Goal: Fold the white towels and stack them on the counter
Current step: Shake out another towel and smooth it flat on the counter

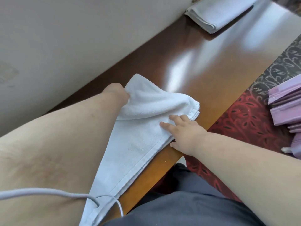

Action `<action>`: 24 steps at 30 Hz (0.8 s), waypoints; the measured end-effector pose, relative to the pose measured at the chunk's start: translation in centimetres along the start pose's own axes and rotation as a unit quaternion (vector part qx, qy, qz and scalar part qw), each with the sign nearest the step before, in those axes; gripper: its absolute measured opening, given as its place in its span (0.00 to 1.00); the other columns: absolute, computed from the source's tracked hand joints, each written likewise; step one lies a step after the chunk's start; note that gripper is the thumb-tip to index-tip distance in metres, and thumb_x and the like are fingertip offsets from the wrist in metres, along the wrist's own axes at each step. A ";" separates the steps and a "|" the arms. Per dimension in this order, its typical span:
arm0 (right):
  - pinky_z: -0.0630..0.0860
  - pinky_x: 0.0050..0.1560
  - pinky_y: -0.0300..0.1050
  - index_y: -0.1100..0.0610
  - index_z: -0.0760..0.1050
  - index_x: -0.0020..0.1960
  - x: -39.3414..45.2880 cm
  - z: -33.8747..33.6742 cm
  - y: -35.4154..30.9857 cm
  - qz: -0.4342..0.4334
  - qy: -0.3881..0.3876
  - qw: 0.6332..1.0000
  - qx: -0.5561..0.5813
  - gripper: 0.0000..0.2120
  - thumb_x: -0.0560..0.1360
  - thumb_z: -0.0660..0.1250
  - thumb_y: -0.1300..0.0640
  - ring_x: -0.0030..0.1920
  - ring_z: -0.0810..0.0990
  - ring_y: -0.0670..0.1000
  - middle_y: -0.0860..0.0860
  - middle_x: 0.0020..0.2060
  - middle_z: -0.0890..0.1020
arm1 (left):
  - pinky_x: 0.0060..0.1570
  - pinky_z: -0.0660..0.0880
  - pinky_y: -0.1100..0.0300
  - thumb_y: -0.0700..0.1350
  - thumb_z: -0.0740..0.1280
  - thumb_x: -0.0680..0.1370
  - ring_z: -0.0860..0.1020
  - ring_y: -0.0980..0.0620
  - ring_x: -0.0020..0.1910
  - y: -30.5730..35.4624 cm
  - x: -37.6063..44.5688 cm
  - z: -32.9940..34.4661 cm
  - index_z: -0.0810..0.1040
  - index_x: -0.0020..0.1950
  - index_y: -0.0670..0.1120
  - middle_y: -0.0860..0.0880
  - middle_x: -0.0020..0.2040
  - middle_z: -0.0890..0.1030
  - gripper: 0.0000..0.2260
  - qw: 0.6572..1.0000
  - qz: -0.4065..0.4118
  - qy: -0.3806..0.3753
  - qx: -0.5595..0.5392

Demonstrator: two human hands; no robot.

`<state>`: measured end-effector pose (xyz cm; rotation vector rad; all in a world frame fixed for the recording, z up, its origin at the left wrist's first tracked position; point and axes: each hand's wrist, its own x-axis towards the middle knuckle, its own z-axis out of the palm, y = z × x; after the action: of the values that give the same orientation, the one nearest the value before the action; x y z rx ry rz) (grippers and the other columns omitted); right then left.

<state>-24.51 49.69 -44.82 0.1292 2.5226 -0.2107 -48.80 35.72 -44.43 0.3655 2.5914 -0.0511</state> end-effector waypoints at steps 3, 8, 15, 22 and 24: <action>0.69 0.59 0.51 0.43 0.57 0.75 0.5 -0.9 0.1 -0.011 0.048 0.998 -0.038 0.31 0.76 0.64 0.56 0.62 0.66 0.56 0.51 0.69 0.64 | 0.55 0.75 0.51 0.53 0.65 0.78 0.77 0.39 0.54 -0.3 0.7 -1.0 0.76 0.63 0.47 0.41 0.59 0.76 0.16 0.993 0.038 0.079 -0.074; 0.59 0.46 0.47 0.49 0.68 0.64 1.5 -1.6 0.5 -0.071 0.108 0.984 -0.120 0.24 0.69 0.63 0.63 0.42 0.64 0.53 0.49 0.46 0.66 | 0.42 0.68 0.55 0.51 0.63 0.77 0.78 0.39 0.49 0.9 2.0 -4.4 0.76 0.53 0.52 0.44 0.49 0.81 0.08 0.955 0.129 0.221 -0.153; 0.68 0.59 0.49 0.43 0.70 0.70 1.7 0.4 2.6 -0.039 0.119 0.990 0.064 0.25 0.74 0.62 0.57 0.59 0.69 0.52 0.46 0.61 0.72 | 0.61 0.71 0.52 0.47 0.65 0.79 0.72 0.40 0.64 2.6 3.1 -0.7 0.64 0.74 0.52 0.42 0.67 0.73 0.24 0.987 0.119 0.035 -0.106; 0.68 0.63 0.49 0.50 0.68 0.73 2.7 -1.1 6.7 0.267 0.245 0.853 0.375 0.27 0.75 0.65 0.46 0.67 0.70 0.57 0.52 0.68 0.71 | 0.44 0.72 0.55 0.57 0.66 0.76 0.74 0.49 0.48 3.7 -6.9 5.3 0.71 0.60 0.55 0.51 0.56 0.76 0.15 0.972 0.226 0.044 -0.051; 0.71 0.52 0.46 0.52 0.60 0.77 3.3 -1.3 7.1 0.319 0.172 0.832 0.420 0.33 0.75 0.66 0.49 0.60 0.75 0.56 0.53 0.65 0.73 | 0.40 0.71 0.56 0.67 0.65 0.72 0.74 0.52 0.44 3.6 -10.6 7.2 0.69 0.57 0.55 0.55 0.51 0.76 0.22 0.962 0.270 -0.001 -0.027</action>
<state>-26.92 57.03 -46.55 1.4343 2.3566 -1.0735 -35.48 35.82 -45.24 1.0330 2.3965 0.2091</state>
